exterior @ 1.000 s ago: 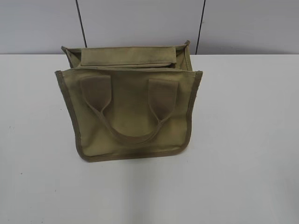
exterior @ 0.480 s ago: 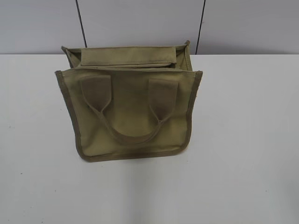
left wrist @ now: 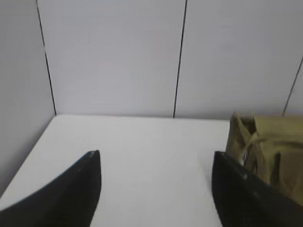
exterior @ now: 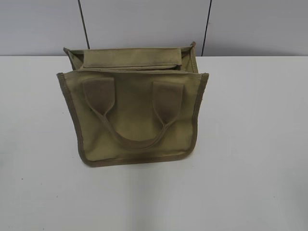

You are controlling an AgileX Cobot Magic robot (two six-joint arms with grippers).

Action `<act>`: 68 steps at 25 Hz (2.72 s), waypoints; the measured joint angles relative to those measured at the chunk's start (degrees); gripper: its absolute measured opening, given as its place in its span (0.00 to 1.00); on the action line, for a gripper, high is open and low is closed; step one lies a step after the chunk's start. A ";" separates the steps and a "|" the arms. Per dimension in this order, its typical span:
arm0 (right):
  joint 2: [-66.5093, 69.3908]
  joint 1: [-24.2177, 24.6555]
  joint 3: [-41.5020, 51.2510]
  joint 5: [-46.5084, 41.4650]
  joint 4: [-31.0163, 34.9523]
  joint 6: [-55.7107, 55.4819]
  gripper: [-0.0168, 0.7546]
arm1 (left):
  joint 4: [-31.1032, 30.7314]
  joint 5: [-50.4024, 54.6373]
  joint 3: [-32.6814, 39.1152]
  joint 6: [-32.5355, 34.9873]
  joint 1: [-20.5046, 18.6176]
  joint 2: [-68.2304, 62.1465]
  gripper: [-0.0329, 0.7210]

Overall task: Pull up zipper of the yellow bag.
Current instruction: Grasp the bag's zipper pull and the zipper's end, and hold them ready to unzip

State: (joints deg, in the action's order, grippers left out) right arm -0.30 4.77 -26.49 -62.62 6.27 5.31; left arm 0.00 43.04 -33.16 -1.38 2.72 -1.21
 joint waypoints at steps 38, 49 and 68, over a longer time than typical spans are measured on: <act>0.00 0.00 0.00 0.00 0.00 0.00 0.75 | -36.09 -103.69 15.22 -15.98 -0.20 -87.64 0.49; 0.00 0.00 0.00 0.00 0.00 0.00 0.75 | -50.42 -98.30 12.08 -15.98 -0.20 -94.53 0.49; 0.00 0.00 0.00 0.00 0.00 0.00 0.75 | -54.25 -109.83 -2.08 -15.32 -0.20 -115.29 0.45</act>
State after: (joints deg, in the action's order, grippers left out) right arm -0.30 4.77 -26.49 -62.62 6.27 5.31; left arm -54.25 -66.79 -35.24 -16.69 2.52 -116.50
